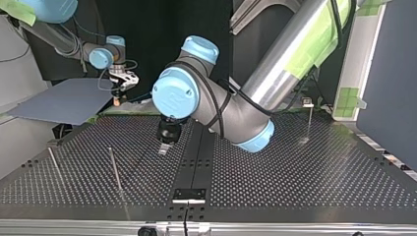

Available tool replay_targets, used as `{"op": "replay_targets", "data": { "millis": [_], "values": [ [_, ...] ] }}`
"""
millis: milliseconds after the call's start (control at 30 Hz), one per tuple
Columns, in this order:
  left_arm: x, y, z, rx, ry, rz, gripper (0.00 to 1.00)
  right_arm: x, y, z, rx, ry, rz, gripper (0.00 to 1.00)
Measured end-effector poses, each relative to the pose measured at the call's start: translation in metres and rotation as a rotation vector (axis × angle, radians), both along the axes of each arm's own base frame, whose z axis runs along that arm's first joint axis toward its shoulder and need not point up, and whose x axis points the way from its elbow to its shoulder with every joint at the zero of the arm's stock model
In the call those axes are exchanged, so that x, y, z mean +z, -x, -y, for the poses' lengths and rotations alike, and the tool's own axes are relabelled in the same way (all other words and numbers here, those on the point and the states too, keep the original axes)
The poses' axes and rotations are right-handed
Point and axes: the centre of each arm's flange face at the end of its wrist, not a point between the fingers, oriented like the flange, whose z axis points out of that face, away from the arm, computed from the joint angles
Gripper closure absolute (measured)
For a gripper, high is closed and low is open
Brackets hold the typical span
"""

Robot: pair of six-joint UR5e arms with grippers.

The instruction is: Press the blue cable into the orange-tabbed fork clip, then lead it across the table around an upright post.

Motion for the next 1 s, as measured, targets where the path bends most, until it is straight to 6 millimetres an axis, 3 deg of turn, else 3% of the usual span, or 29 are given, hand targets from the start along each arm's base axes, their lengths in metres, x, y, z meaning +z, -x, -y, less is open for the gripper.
{"op": "replay_targets", "data": {
  "millis": [467,1000],
  "values": [
    [0.000,0.001,0.001,-0.006,-0.019,0.009,0.02,0.104,-0.013,0.027,0.017,0.061,0.024,1.00],
    [0.000,0.000,0.000,-0.006,-0.021,0.010,0.02,0.218,-0.029,0.029,0.046,0.122,0.036,1.00]
  ]
}}
